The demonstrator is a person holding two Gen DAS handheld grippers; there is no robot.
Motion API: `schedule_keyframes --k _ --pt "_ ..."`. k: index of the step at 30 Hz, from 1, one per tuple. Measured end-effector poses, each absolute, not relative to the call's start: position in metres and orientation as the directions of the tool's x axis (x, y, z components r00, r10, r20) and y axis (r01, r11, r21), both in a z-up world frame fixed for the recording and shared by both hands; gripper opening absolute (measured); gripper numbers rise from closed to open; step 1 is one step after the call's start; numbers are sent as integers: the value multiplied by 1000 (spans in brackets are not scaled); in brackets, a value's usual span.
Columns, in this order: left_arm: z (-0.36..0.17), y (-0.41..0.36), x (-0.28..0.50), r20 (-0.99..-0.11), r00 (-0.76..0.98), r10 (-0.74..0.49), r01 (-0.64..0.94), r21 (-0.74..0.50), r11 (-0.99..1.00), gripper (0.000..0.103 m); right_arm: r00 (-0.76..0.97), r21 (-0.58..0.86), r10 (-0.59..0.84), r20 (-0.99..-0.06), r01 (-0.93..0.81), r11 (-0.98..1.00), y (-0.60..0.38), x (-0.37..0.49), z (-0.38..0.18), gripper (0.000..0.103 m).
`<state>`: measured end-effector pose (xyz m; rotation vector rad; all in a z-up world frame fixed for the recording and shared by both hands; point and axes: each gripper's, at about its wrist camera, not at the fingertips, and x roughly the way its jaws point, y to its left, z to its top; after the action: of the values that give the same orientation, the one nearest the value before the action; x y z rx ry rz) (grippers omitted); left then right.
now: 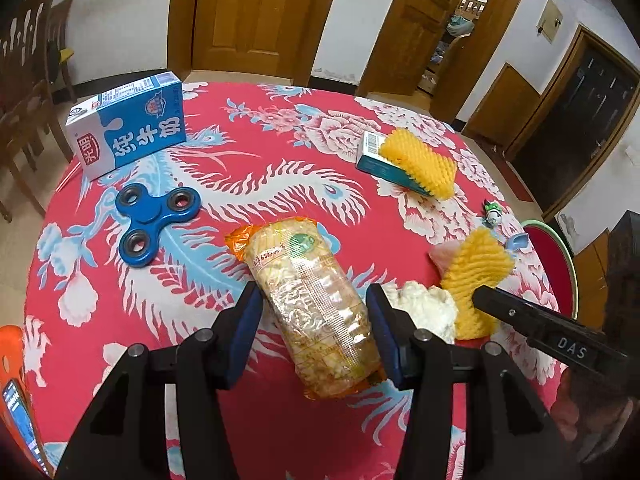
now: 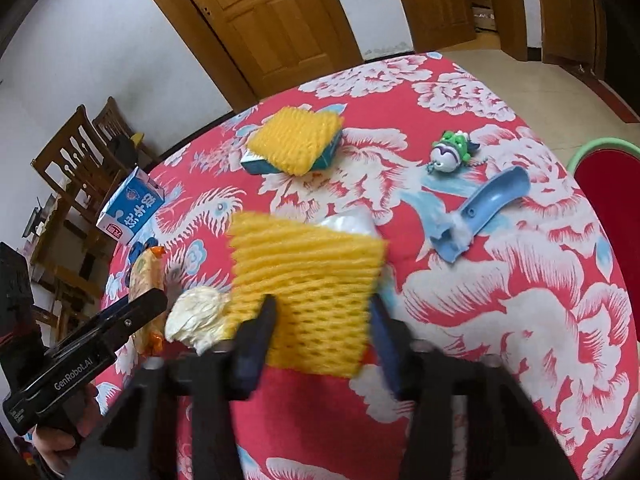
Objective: Collect trash
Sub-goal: 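Close the left tool on the bread bag while the right tool grasps the yellow foam net, then carry the bread bag and foam net over the red bin and open both tools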
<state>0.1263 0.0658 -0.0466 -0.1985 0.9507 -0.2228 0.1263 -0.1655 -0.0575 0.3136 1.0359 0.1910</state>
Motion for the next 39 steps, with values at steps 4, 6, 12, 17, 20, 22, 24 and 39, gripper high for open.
schedule_keyframes --k 4,6,12,17,20,22,24,39 --pt "-44 63 124 -780 563 -272 96 -266 959 54 511 344 306 -804 -22 939 -169 121 -54 11" --pt "-42 60 122 -779 564 -273 92 -270 959 54 523 345 311 -794 -33 938 -171 119 -50 10" --pt "-35 53 113 -775 570 -270 87 -271 959 54 562 361 332 -757 -63 930 -178 107 -35 8" --pt "-28 48 110 -772 575 -271 88 -271 958 54 593 384 351 -724 -77 920 -187 97 -24 8" --pt "-22 43 107 -765 584 -272 97 -267 959 54 610 398 362 -705 -82 914 -192 92 -17 8" --pt "-19 40 105 -761 585 -280 107 -270 957 54 622 404 364 -693 -84 911 -196 88 -13 8" --pt "-15 35 103 -759 584 -289 120 -271 955 54 633 408 364 -683 -83 909 -199 85 -9 8" --pt "6 -23 104 -750 555 -360 249 -263 932 54 713 444 324 -622 -19 896 -253 60 9 8"
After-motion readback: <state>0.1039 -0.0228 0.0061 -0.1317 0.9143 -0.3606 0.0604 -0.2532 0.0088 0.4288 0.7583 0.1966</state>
